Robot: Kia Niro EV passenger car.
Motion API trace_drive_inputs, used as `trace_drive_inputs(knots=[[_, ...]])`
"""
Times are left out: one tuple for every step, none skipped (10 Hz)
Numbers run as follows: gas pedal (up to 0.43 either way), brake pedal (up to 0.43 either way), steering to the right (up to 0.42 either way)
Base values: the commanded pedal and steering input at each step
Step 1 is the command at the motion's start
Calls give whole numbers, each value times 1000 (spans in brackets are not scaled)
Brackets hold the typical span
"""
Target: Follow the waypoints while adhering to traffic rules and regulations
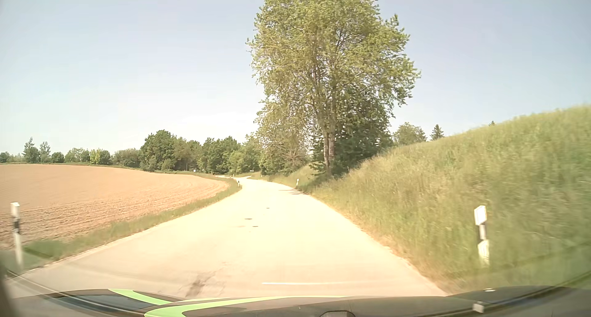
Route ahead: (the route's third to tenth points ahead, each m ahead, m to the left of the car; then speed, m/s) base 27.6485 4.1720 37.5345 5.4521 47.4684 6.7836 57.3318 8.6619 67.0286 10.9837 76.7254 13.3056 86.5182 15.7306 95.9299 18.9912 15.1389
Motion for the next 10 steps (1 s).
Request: trace_drive_inputs(knots=[[189,0,-22],[189,0,-22],[189,0,-22],[189,0,-22],[189,0,-22],[189,0,-22],[189,0,-22],[189,0,-22],[189,0,-22],[189,0,-22]])
